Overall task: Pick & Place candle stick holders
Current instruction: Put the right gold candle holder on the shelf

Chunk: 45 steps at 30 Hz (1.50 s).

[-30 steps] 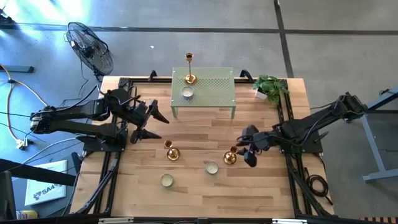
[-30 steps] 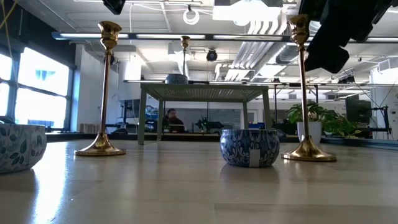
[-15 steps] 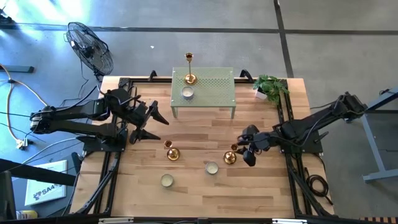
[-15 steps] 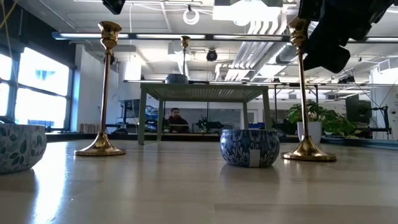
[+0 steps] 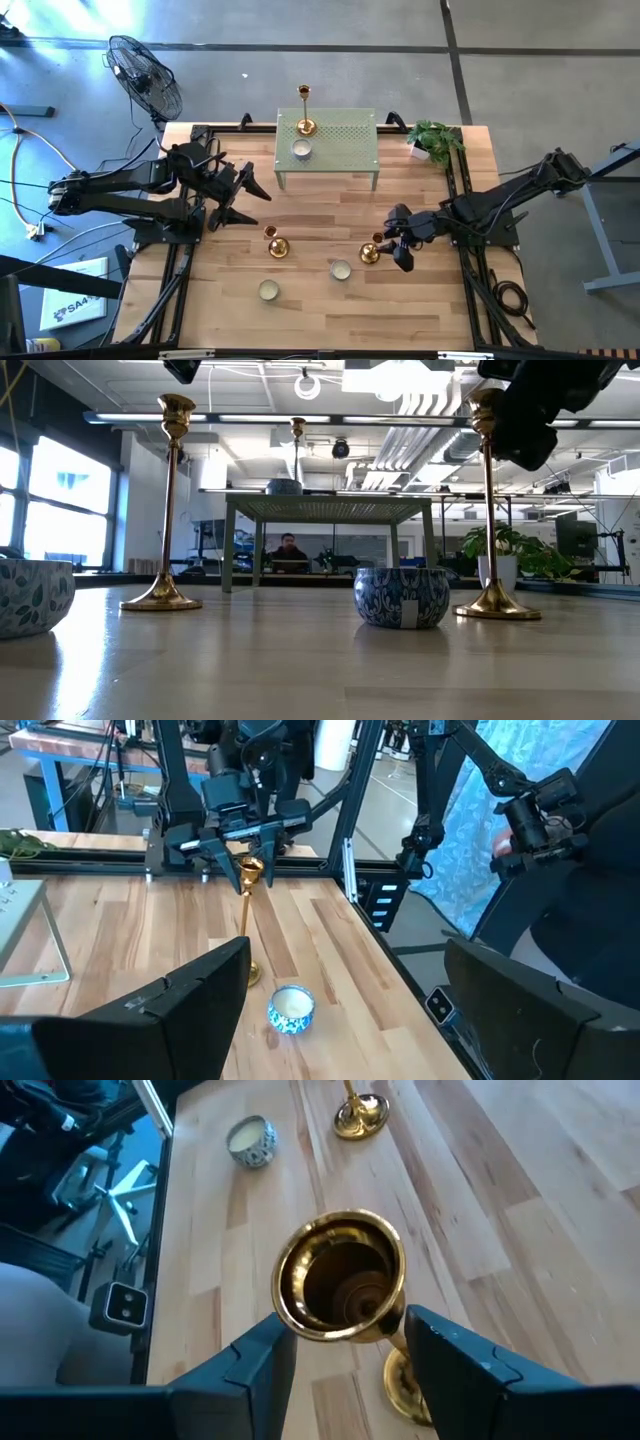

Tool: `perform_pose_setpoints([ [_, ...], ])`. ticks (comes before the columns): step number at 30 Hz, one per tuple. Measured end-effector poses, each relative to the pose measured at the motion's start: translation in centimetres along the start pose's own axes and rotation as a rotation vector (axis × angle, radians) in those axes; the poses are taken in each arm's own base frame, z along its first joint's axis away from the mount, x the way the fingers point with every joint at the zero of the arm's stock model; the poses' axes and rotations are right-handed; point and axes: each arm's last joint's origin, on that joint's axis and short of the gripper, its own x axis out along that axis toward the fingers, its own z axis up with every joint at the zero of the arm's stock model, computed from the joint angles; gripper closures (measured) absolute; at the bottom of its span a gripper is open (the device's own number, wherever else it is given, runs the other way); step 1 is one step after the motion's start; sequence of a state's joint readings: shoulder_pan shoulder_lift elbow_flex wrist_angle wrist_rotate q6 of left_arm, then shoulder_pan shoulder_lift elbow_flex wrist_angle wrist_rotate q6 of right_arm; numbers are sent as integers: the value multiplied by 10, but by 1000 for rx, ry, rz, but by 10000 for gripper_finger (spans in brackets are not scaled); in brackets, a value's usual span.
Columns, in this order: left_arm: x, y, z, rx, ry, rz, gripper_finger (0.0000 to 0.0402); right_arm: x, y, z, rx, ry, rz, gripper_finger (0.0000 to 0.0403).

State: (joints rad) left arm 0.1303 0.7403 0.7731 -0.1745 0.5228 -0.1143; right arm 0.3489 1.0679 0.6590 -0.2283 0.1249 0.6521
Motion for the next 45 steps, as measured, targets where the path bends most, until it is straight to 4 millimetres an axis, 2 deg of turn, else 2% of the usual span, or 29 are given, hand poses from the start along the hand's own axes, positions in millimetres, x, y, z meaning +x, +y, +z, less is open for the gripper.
perform_pose_setpoints([
  [5,0,0,0,0,0,0,73,0,-2,-1,-8,-12,-44,221],
  [27,0,0,-1,-4,6,14,73,0,1,6,-7,-97,-44,221],
  [45,0,1,-1,-1,6,21,73,0,0,6,-48,-102,-52,222],
])
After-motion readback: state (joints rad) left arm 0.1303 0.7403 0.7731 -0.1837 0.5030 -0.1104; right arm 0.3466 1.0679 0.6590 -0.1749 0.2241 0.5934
